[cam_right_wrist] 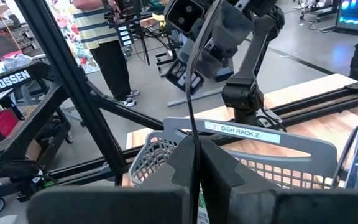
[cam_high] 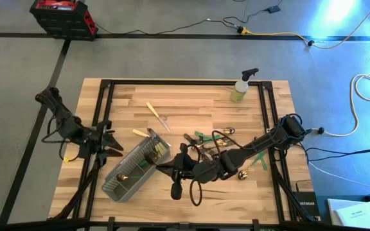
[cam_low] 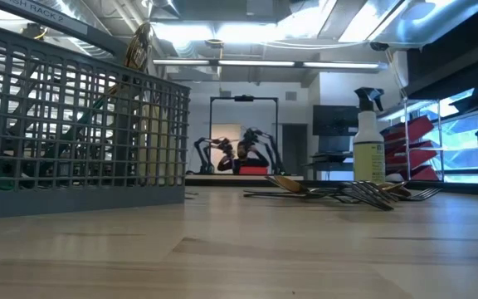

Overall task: Sort silverware
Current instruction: Put the fork into the silverware tray

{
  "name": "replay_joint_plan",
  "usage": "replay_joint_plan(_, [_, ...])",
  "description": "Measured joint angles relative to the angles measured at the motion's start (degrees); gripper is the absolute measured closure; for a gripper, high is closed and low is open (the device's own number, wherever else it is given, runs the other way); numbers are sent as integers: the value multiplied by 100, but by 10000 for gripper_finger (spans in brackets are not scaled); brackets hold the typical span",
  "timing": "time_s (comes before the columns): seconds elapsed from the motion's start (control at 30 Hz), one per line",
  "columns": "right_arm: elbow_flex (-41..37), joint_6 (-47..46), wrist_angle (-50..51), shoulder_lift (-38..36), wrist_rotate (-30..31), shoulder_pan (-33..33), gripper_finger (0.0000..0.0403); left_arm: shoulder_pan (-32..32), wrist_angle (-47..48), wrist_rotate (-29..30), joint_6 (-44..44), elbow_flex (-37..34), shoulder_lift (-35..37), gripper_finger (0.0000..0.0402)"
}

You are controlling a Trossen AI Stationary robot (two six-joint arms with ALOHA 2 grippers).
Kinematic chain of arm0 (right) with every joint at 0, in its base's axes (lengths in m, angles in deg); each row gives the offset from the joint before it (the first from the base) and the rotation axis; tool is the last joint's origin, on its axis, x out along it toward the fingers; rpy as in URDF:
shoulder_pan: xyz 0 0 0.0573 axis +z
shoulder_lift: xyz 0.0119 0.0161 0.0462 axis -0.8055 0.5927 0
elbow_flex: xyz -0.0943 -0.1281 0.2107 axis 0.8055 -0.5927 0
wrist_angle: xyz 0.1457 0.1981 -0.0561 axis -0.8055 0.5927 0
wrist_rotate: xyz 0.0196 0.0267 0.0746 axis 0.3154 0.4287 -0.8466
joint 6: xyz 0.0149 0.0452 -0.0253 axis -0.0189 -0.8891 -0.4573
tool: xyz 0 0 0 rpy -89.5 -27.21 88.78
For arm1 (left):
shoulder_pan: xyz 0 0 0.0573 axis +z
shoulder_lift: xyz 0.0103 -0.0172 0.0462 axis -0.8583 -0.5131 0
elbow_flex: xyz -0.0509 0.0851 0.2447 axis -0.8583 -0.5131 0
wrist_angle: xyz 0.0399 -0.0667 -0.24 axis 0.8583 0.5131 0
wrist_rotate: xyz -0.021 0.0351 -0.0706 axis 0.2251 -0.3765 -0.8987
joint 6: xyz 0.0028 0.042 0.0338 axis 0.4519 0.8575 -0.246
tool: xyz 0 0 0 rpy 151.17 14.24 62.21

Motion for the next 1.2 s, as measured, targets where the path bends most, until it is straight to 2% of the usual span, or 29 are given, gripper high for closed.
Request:
replay_joint_plan(0.2, [-2,127,-23,0,16,2,402,0,-864,3,1121,0,-583,315])
replay_joint_plan(0.27, [-2,164,-25,0,30,2,402,0,-1336,208,818,0,-881,315])
replay_joint_plan(0.4, [-2,396,4,0,101,21,402,3,-2243,1066,-21,0,-1418,315])
replay_joint_plan(0.5, [-2,856,119,0,192,61,402,0,-2641,1123,-441,0,-1707,315])
replay_joint_plan(0.63, [-7,1892,124,-7,747,130,402,0,-3201,1167,-1297,0,-1958,315])
replay_joint_plan(0.77, [-7,2808,104,-7,1349,193,402,0,-3357,1364,-2431,0,-2111,315])
replay_joint_plan(0.93, [-7,4058,111,-3,2438,232,402,184,-3394,1451,-3404,0,-2287,312])
replay_joint_plan(1.03, [-7,4561,134,7,3014,229,402,350,-3433,1464,-3665,0,-2439,287])
replay_joint_plan(1.2, [-7,4926,292,15,3684,186,402,677,-3838,1434,-3939,0,-2685,212])
